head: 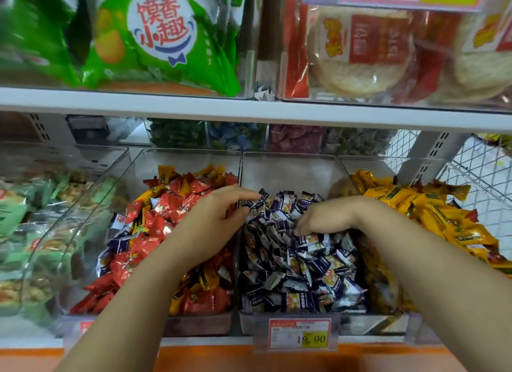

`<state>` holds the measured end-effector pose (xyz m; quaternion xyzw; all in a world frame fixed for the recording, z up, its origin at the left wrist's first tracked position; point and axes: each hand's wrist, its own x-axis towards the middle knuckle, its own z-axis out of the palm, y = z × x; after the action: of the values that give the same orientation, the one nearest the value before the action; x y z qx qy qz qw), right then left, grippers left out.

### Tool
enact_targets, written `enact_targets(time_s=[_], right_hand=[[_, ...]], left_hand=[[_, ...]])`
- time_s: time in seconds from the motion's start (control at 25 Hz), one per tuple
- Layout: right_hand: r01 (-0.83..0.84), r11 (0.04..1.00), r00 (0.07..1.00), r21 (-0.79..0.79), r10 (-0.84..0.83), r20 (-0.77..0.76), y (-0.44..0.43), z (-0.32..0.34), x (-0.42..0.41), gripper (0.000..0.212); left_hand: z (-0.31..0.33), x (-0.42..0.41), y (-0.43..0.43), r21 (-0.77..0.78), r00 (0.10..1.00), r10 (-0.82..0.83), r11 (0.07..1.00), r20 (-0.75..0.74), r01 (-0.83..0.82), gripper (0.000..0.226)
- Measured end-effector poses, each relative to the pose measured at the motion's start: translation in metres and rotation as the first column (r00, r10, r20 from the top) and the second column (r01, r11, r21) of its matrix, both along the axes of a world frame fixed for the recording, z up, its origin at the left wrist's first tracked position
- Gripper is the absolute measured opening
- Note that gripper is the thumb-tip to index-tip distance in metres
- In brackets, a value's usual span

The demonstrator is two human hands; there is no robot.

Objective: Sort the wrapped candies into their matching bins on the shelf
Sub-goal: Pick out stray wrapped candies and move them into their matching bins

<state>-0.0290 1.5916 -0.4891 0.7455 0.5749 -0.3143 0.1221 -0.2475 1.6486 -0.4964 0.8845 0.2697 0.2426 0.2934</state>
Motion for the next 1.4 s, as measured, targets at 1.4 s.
enact_targets(time_s=[1.4], right_hand=[[-0.17, 0.959, 0.967, 0.228, 0.206, -0.149, -0.014, -0.017, -0.045, 0.051]], left_hand=[[-0.002, 0.0, 0.001, 0.022, 1.0, 0.009, 1.0, 0.001, -0.009, 0.034]])
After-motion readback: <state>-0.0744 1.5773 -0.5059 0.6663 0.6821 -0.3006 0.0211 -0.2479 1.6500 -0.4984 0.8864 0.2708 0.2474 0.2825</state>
